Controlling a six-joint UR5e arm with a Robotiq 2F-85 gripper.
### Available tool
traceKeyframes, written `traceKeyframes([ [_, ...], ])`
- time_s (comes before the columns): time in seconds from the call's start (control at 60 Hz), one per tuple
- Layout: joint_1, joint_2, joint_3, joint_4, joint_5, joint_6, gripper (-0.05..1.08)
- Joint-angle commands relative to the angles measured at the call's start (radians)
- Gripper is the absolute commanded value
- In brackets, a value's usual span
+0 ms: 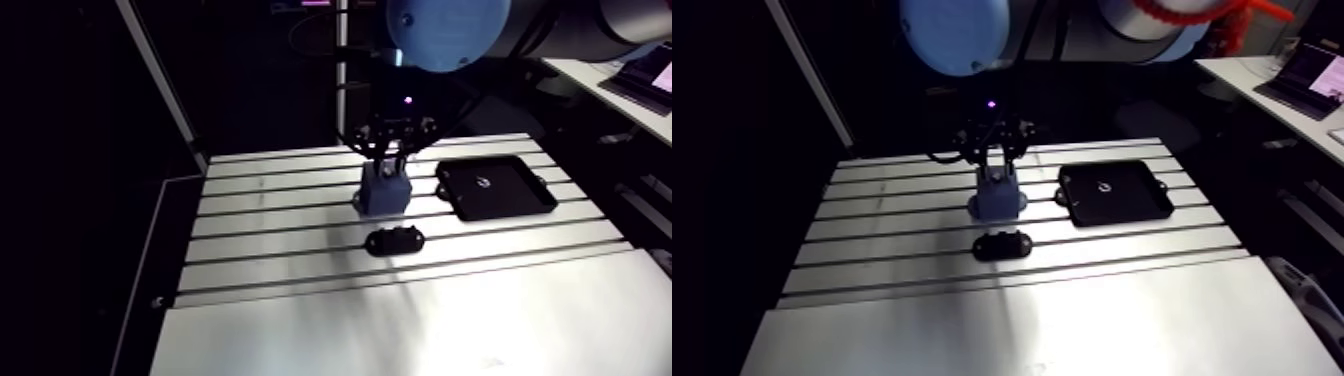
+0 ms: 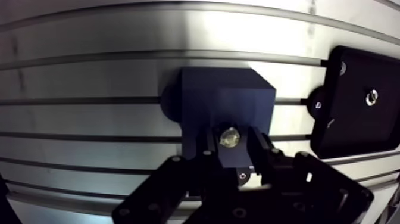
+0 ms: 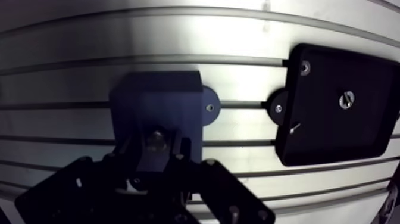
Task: Pick up the M10 bolt and insert it into the hex recess until seated.
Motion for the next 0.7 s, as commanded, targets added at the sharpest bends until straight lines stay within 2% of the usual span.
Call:
traceKeyframes([
  [0.017,0.001,0.000,0.000,0.000,0.000,0.000,0.61],
  [0.7,0.000,0.000,0.000,-0.002,-0.002,-0.001,0.66],
])
